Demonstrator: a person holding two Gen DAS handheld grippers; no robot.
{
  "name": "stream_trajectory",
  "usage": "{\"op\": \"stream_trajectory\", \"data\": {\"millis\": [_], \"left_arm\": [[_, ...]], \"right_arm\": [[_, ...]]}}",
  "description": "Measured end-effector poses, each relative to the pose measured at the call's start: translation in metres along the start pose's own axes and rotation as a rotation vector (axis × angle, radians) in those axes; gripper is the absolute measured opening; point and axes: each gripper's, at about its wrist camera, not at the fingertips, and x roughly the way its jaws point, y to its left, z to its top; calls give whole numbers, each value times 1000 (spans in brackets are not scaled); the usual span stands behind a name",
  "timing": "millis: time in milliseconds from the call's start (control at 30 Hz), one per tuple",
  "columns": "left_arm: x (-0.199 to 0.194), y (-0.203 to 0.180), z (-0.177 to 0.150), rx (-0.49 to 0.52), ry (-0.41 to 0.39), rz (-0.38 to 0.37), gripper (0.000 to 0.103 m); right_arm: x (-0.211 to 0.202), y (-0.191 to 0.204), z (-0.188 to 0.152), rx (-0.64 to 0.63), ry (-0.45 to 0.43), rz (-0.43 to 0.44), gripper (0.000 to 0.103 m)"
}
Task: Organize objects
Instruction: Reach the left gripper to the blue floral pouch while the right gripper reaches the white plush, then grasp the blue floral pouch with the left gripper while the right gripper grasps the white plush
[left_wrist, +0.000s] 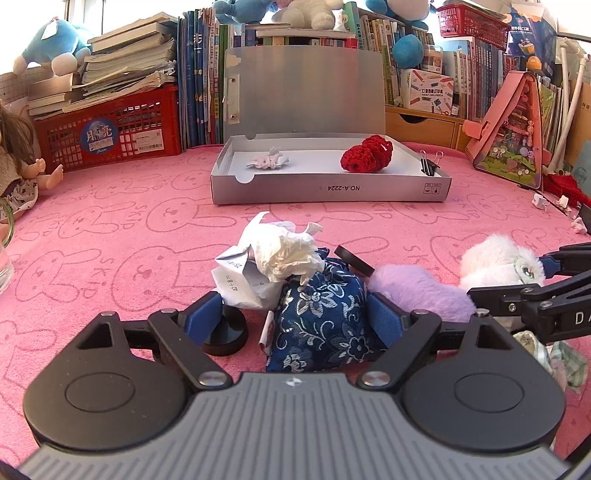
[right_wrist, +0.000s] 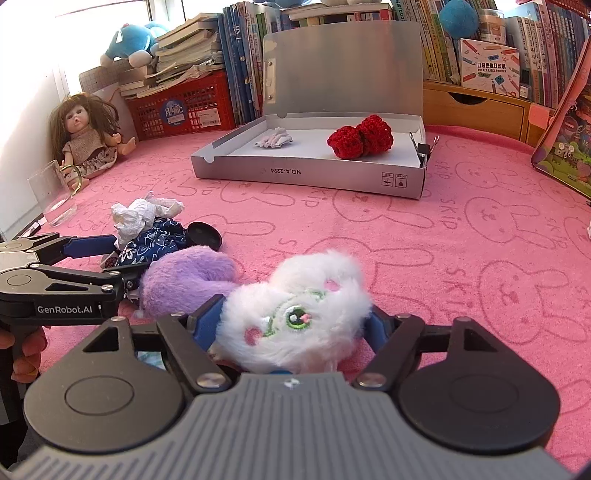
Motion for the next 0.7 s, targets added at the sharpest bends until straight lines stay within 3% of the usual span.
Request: {"op": "stream_trajectory", "data": {"millis": [233,300,700], "left_arm": [[-6,-2,4,9,-22,2,67],[-8,-1,5,-3,-20,-19,51],[-11,0,5,-9,-22,-10,50]], "right_arm": [[-5,4,2,-6,-24,-10,69],[-7,3,3,-2,-30,-18,68],[-15,-6,6,10,-56,-80,63]]}}
